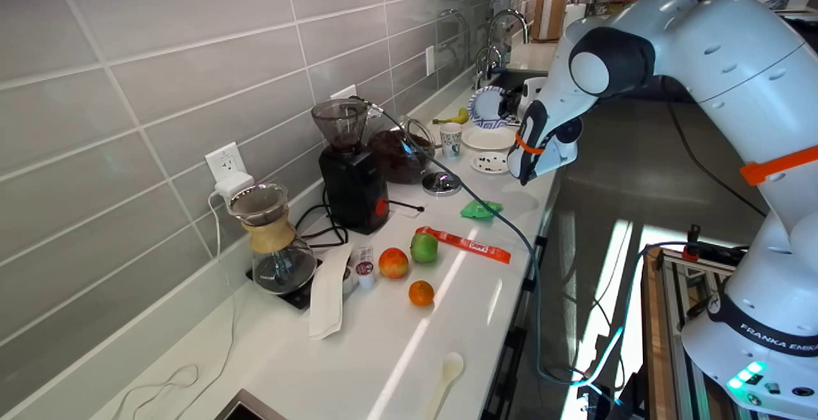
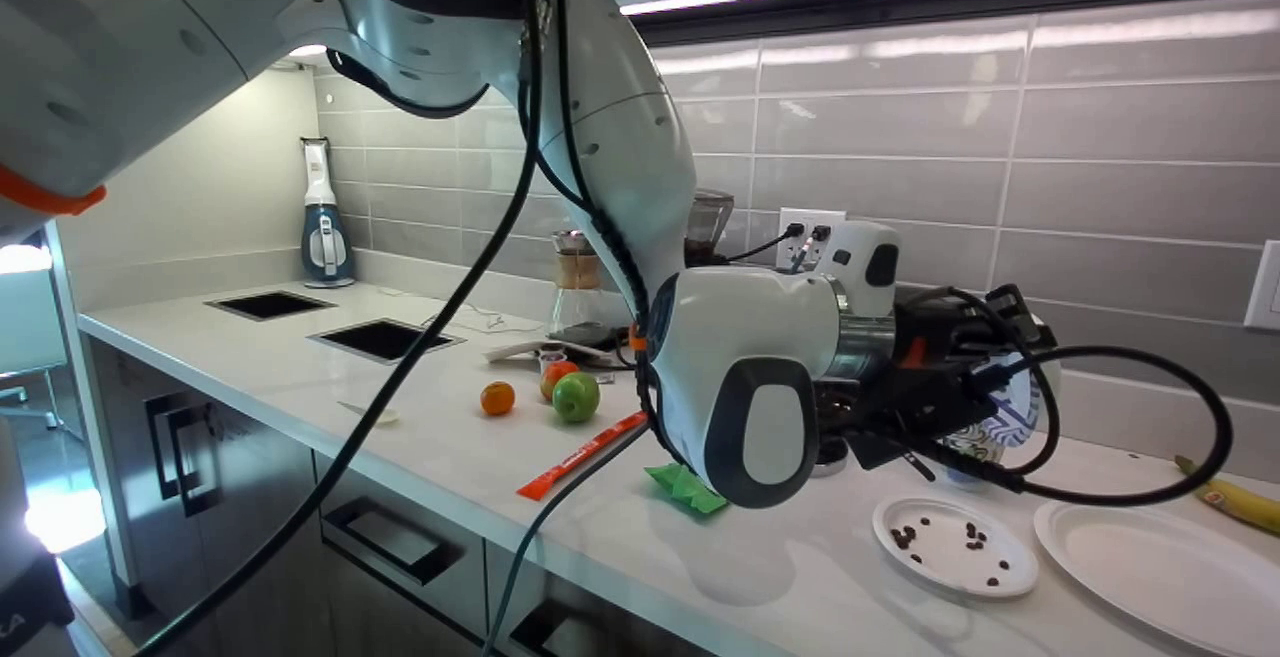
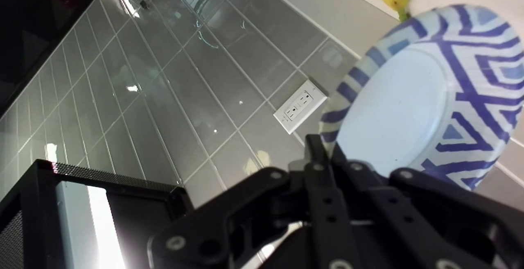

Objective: Pour the contents from the bowl to the plate

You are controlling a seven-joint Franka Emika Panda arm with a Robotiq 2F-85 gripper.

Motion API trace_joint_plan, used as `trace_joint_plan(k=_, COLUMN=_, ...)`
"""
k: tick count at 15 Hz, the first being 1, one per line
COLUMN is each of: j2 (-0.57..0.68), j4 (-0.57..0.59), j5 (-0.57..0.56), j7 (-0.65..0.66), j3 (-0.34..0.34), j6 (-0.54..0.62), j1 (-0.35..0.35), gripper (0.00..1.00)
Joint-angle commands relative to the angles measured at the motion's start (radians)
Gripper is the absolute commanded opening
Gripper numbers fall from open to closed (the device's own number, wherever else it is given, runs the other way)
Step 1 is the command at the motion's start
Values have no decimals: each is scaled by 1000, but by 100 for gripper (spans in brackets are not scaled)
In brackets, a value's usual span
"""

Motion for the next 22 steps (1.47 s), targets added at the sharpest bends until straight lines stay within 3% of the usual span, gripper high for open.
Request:
trace_joint_plan(k=1, j2=6, j4=-22, j5=14, j7=-6, j3=-13, j6=0, j1=11, gripper=1)
trace_joint_plan(k=10, j2=-164, j4=-59, j5=-25, j7=84, j3=-45, j6=-389, j1=-17, gripper=1)
trace_joint_plan(k=16, j2=-310, j4=-43, j5=-121, j7=206, j3=-12, j6=-808, j1=-65, gripper=1)
trace_joint_plan(k=17, j2=-337, j4=-41, j5=-147, j7=230, j3=8, j6=-873, j1=-85, gripper=1)
trace_joint_plan(k=22, j2=-433, j4=-16, j5=-84, j7=160, j3=286, j6=-1178, j1=-310, gripper=1)
